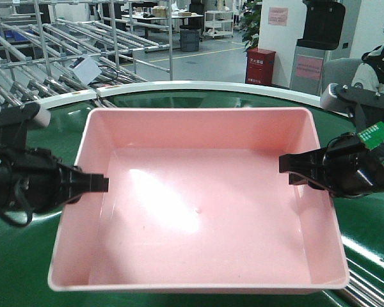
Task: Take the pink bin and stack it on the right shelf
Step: 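Close both grippers on the bin walls and lift the bin, then hold the pink bin with both grippers while the base drives away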
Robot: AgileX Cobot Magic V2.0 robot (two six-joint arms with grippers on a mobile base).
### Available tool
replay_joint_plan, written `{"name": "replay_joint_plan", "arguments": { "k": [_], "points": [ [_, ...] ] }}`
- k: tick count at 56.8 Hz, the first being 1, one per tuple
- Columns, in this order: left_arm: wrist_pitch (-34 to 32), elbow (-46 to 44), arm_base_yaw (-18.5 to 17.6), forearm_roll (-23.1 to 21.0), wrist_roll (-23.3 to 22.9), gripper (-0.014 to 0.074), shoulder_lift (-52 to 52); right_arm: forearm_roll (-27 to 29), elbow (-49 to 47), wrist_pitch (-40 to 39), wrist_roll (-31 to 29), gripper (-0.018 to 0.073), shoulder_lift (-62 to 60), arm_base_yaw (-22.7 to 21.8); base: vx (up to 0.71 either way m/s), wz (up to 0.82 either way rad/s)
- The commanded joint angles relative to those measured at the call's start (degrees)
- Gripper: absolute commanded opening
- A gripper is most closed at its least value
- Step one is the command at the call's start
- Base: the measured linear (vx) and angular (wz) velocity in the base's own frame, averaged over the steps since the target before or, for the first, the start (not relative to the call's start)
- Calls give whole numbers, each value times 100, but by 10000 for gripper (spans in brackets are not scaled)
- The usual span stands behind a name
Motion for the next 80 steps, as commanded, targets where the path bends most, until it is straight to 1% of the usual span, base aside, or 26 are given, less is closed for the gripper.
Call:
{"name": "replay_joint_plan", "arguments": {
  "k": [1, 80],
  "points": [
    [-222, -35, -161, -639, 38, -5, -467, 453, -205, -507, -44, -9, -208, 46, 0, 0],
    [-222, -42, -161, -602, 51, -1, -488, 459, -205, -477, -43, -8, -208, 46, -1, 1]
  ]
}}
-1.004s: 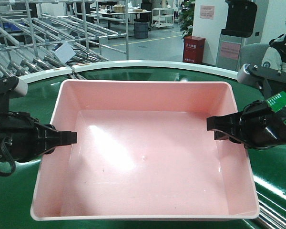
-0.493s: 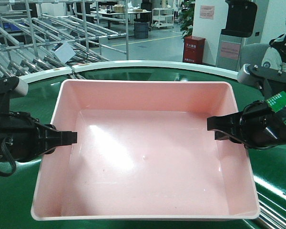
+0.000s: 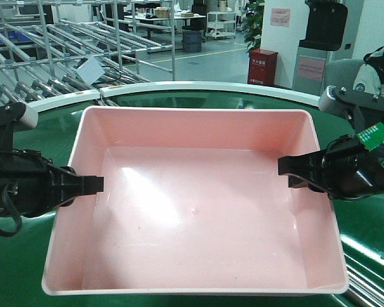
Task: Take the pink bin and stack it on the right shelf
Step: 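Hold the pink bin with both grippers while the base drives away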
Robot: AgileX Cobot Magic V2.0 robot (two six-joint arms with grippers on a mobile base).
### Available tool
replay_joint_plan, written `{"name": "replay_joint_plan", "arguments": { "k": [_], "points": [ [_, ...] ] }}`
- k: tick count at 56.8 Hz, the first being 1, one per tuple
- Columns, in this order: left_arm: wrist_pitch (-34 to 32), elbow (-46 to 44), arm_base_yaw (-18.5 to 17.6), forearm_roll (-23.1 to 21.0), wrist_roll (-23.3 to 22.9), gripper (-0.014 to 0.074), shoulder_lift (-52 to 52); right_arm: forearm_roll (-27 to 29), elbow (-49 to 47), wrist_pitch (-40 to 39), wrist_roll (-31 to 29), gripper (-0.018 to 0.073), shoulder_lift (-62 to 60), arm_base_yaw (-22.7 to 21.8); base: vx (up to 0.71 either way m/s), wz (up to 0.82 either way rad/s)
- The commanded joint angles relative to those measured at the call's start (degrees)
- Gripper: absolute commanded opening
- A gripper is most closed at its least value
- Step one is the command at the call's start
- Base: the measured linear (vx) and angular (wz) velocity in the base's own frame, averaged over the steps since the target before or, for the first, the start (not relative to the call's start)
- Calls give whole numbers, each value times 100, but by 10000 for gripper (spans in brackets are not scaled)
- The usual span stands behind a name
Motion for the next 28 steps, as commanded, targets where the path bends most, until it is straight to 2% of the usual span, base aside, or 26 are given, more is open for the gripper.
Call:
{"name": "replay_joint_plan", "arguments": {
  "k": [1, 13, 28],
  "points": [
    [-53, -195, -130, -579, 34, -1, -238, 387, -205, -519, -26, -8, -208, 46, -8, 5],
    [-53, -195, -130, -579, 34, -1, -238, 387, -205, -519, -26, -8, -202, 46, -13, 8],
    [-53, -195, -130, -579, 34, -1, -238, 387, -205, -519, -26, -8, -196, 46, -26, 7]
  ]
}}
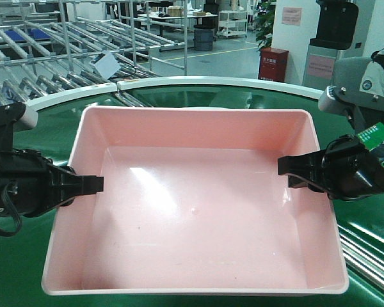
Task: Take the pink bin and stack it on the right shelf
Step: 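Hold the pink bin with both grippers while the base drives away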
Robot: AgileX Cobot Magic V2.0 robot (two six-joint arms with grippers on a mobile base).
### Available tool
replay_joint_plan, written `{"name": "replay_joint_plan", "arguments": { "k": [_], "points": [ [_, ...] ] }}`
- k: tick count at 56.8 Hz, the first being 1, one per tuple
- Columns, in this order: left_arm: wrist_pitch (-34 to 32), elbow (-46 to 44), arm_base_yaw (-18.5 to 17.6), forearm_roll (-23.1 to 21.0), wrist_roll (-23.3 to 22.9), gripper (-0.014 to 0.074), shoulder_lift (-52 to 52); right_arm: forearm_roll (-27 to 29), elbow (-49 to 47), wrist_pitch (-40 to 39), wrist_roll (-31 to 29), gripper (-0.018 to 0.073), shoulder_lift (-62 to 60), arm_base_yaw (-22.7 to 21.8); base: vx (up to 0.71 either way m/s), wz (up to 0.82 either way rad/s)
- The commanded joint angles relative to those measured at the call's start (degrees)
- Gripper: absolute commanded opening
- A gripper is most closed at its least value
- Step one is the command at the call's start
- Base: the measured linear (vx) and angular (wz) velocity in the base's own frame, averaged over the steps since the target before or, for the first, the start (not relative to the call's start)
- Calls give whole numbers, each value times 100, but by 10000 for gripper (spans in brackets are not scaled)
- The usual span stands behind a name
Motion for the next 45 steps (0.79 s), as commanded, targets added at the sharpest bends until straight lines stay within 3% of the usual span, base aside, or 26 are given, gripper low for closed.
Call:
{"name": "replay_joint_plan", "arguments": {
  "k": [1, 22, 45],
  "points": [
    [-53, -195, -130, -579, 30, -1, -238, 387, -205, -519, -26, -8, -196, 46, -31, 5],
    [-26, -195, -130, -579, 30, -1, -244, 388, -205, -513, -26, -8, -197, 46, -30, -14],
    [-14, -195, -130, -579, 30, -1, -245, 383, -205, -501, -26, -8, -197, 46, -22, -60]
  ]
}}
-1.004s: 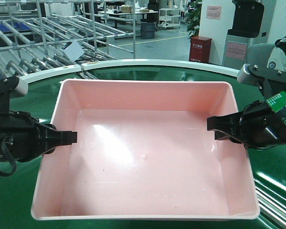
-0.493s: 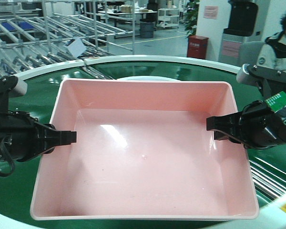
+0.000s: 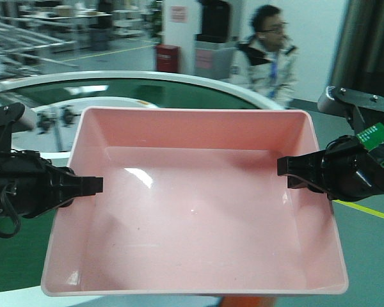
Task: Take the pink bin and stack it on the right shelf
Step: 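Hold the pink bin with both grippers while the base drives away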
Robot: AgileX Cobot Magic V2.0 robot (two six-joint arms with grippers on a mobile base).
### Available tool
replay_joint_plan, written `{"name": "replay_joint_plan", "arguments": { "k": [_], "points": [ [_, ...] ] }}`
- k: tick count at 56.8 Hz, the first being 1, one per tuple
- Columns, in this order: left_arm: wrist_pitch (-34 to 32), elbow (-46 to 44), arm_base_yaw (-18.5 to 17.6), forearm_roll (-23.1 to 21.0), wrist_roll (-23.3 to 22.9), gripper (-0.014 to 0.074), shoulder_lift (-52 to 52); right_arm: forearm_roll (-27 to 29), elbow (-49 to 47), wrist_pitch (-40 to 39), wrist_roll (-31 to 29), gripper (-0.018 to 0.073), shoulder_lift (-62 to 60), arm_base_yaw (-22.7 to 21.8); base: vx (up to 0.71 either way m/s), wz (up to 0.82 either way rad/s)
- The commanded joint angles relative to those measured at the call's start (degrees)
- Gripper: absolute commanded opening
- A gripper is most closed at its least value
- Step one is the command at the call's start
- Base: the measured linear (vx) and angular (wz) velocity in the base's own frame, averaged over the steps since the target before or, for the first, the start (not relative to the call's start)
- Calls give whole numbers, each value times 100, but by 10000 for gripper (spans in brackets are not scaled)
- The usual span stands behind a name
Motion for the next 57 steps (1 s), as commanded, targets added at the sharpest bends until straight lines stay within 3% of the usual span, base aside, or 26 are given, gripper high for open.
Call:
{"name": "replay_joint_plan", "arguments": {
  "k": [1, 30, 57],
  "points": [
    [-14, -223, -130, -590, 30, -1, -222, 383, -205, -508, -26, -8, -197, 41, -17, -79],
    [-14, -223, -130, -590, 30, -1, -222, 383, -205, -508, -26, -8, -197, 41, -10, -77],
    [-14, -223, -130, -590, 30, -1, -222, 383, -205, -508, -26, -8, -197, 41, 9, -57]
  ]
}}
